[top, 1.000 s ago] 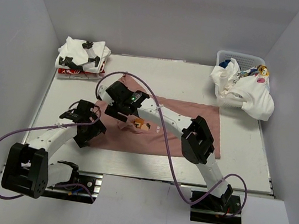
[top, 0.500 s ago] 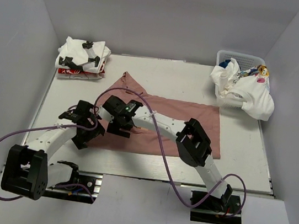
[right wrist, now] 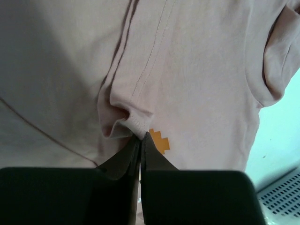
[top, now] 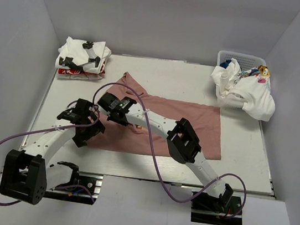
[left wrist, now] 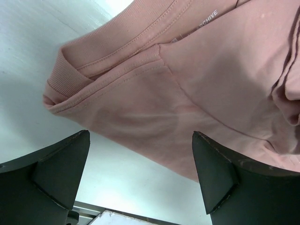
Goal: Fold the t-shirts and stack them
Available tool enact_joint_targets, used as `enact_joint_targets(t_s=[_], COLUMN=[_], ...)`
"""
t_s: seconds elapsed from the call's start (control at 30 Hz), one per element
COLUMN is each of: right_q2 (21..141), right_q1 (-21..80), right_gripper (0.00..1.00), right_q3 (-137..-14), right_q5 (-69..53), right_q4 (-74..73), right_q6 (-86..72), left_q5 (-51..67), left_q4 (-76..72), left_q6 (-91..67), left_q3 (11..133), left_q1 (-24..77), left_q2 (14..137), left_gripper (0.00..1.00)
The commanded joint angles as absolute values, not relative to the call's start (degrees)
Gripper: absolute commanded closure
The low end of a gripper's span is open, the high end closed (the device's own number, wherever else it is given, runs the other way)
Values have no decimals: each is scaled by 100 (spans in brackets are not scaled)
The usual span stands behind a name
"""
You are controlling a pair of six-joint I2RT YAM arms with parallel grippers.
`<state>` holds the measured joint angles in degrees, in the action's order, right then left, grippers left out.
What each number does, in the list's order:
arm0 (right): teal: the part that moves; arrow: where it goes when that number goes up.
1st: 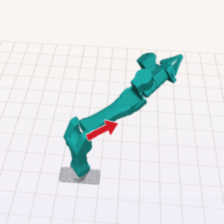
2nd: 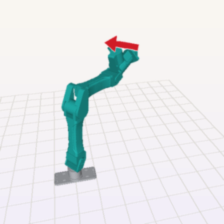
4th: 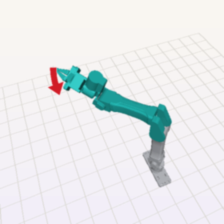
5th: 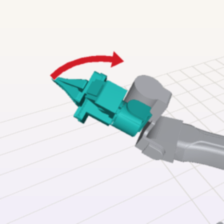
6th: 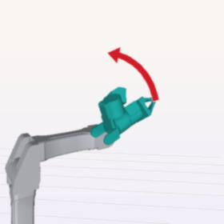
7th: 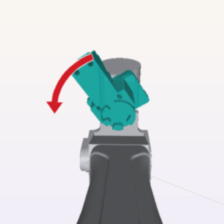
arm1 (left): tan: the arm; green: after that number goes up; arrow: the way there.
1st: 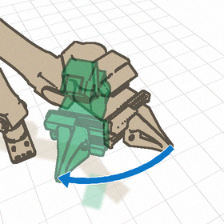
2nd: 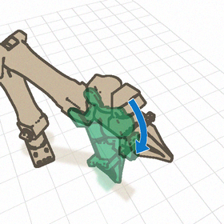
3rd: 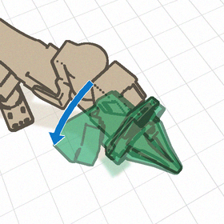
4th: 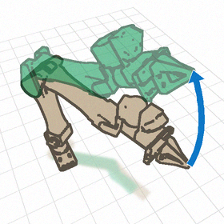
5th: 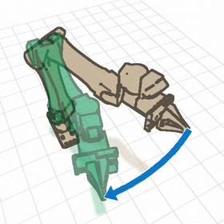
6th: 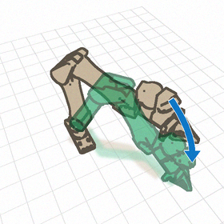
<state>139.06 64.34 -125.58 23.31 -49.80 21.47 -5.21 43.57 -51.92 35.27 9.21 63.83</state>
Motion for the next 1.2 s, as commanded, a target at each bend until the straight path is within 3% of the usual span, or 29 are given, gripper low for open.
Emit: enact_joint_targets(t_s=[0.0,0.23,0.5,0.53,0.6,0.7,0.77,0.8,0.93,1.03,1.1,1.13,1.17], right_q2=[13843,13149,13061,13017,12964,12815,12762,12692,12437,12165,11892,11718,11638], right_q1=[6372,6004,5248,5195,5045,4896,4773,4720,4448,4333,4315,4315,4333], right_gripper=[100,100,100,97,89,89,78,64,47,40,26,10,10], right_q3=[-12789,-12252,-12454,-12411,-12200,-12085,-12041,-12058,-12024,-11901,-11787,-11586,-11480], right_q5=[2426,1777,538,-221,-587,-739,-625,-407,165,325,273,342,360], right_q4=[-5186,-4685,-4940,-4948,-4852,-4738,-4693,-4719,-4843,-4825,-4660,-4623,-4562], right_q6=[1969,1442,116,-103,-655,-1279,-1537,-2008,-2504,-2479,-2172,-2136,-1979], left_q5=[-659,-607,-554,-554,-554,-694,-765,-843,-966,-967,-967,-967,-967], left_q4=[4438,4114,3779,3779,3779,3919,3973,4086,4218,4271,4456,4456,4456], left_q6=[-5142,-5089,-5036,-5036,-5036,-5036,-5036,-5036,-5036,-5036,-5098,-5098,-5098], left_q3=[3691,3499,3331,3331,3331,3331,3331,3331,3384,3437,3594,3664,3796], left_q1=[923,923,923,923,923,923,923,923,923,923,923,923,1001], left_q2=[6240,6441,7066,7119,7206,7207,7146,7146,6926,6768,6707,6654,6653], left_gripper=[0,0,0,0,0,0,0,0,0,0,0,0,0])
